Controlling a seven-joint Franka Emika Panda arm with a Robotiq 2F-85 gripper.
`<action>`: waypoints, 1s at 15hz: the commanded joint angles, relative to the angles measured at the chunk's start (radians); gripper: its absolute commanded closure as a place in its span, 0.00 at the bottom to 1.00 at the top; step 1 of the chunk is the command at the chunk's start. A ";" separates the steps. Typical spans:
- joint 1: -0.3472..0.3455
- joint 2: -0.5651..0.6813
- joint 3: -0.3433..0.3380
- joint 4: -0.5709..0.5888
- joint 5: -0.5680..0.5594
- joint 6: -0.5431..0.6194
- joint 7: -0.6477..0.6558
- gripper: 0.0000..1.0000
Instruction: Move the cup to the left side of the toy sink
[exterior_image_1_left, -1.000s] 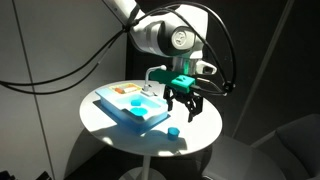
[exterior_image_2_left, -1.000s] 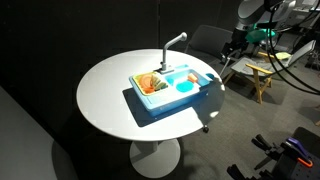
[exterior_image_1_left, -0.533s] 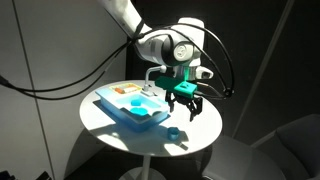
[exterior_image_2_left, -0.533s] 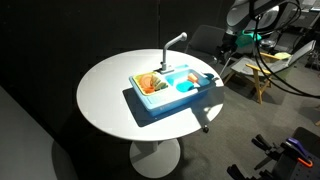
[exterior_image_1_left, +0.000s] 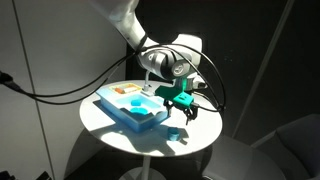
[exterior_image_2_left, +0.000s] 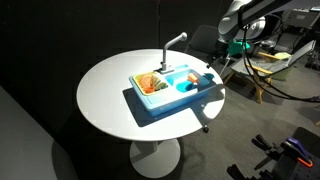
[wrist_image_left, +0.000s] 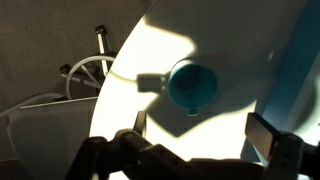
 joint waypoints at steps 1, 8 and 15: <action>-0.061 0.040 0.047 0.038 0.060 0.003 -0.073 0.00; -0.106 0.068 0.070 0.034 0.107 0.005 -0.117 0.00; -0.127 0.083 0.067 0.053 0.114 -0.010 -0.125 0.00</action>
